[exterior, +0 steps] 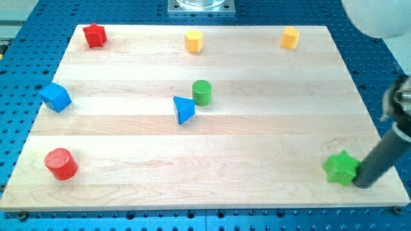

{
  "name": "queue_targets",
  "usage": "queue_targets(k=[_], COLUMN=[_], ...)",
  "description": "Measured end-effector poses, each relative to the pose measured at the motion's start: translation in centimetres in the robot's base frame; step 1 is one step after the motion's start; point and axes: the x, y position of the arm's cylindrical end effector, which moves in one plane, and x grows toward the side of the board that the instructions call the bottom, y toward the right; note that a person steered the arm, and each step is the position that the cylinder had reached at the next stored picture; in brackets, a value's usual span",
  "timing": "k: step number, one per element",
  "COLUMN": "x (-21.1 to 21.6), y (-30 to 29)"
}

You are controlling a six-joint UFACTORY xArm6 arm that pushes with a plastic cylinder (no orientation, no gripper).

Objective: Push the green star into the green circle

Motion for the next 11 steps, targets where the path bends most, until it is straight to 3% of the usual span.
queue_targets(k=[2, 3, 4, 5, 6, 7, 8, 9, 10, 11], x=[-5.9, -1.6, 0.9, -1.9, -7.6, -8.4, -12.1, -13.6, -9.4, -7.4], y=[-7.5, -0.7, -3.9, -11.4, -12.1, -9.3, -10.2, -18.7, -18.5, -27.5])
